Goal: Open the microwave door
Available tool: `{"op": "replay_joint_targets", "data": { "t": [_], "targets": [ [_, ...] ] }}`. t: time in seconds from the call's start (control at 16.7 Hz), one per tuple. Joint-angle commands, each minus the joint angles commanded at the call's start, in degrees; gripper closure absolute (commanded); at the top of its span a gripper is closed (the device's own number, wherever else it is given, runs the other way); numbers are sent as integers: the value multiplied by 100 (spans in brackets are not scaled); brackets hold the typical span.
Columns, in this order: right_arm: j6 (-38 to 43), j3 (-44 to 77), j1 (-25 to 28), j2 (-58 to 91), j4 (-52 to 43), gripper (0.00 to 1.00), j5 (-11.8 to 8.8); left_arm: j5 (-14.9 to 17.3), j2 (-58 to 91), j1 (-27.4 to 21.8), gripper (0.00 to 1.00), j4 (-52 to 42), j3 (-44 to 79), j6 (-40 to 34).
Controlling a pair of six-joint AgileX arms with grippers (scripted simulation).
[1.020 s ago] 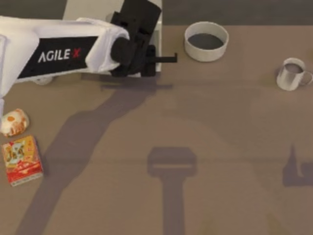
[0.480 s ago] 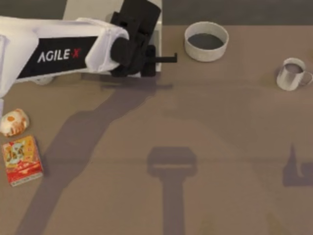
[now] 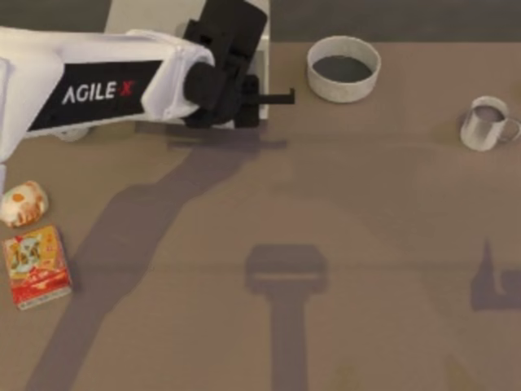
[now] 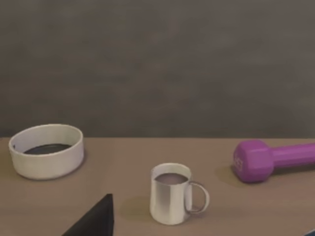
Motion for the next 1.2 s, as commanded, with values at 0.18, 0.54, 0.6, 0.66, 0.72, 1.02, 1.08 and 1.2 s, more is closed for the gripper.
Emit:
{"op": "replay_joint_targets", "data": {
  "t": [0.18,0.54,0.6,0.66,0.72,1.02,1.08,1.2],
  "targets": [
    [0,0,0,0,0,0,0,0,0,0,100,0,0,0],
    [0,0,0,0,0,0,0,98,-42,-19,100,50,-128,86],
    [0,0,0,0,0,0,0,135,-104,-1,100,104,-188,144],
    [0,0,0,0,0,0,0,175,-170,24,100,167,-245,200],
    [0,0,0,0,0,0,0,216,-223,41,100,218,-309,262],
    [0,0,0,0,0,0,0,272,-264,66,100,258,-432,357],
    [0,0,0,0,0,0,0,272,-264,66,100,258,-432,357],
    [0,0,0,0,0,0,0,272,-264,66,100,258,-432,357]
  ]
}}
